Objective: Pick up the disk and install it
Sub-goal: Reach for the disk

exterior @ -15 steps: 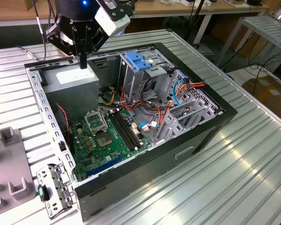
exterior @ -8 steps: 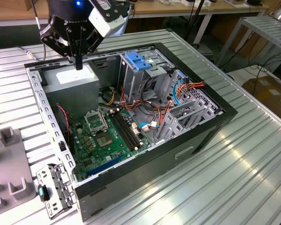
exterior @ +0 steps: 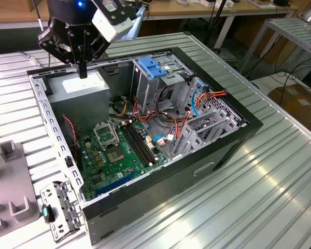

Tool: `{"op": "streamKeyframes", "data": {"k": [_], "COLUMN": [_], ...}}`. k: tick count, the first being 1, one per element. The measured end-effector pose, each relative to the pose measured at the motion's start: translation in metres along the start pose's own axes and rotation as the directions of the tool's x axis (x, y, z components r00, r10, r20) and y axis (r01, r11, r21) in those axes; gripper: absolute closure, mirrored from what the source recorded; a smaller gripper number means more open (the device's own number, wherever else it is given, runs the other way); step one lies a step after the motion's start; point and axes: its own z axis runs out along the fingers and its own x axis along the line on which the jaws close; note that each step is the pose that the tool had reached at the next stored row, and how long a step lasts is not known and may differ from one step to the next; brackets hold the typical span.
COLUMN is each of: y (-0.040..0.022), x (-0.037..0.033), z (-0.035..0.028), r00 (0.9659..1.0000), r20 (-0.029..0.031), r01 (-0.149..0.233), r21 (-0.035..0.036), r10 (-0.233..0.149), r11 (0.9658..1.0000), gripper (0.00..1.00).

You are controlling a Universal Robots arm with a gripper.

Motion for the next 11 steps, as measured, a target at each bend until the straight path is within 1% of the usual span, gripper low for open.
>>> {"op": "streamKeyframes", "data": {"k": [11], "y": [-0.0010], "x": [0.0123], "z": [0.0004], "r00": [1.0000], "r20": [0.0000], "r01": [0.000], "r21": [-0.0001], "r10": [0.000], "r11": [1.0000], "gripper": [0.89]}}
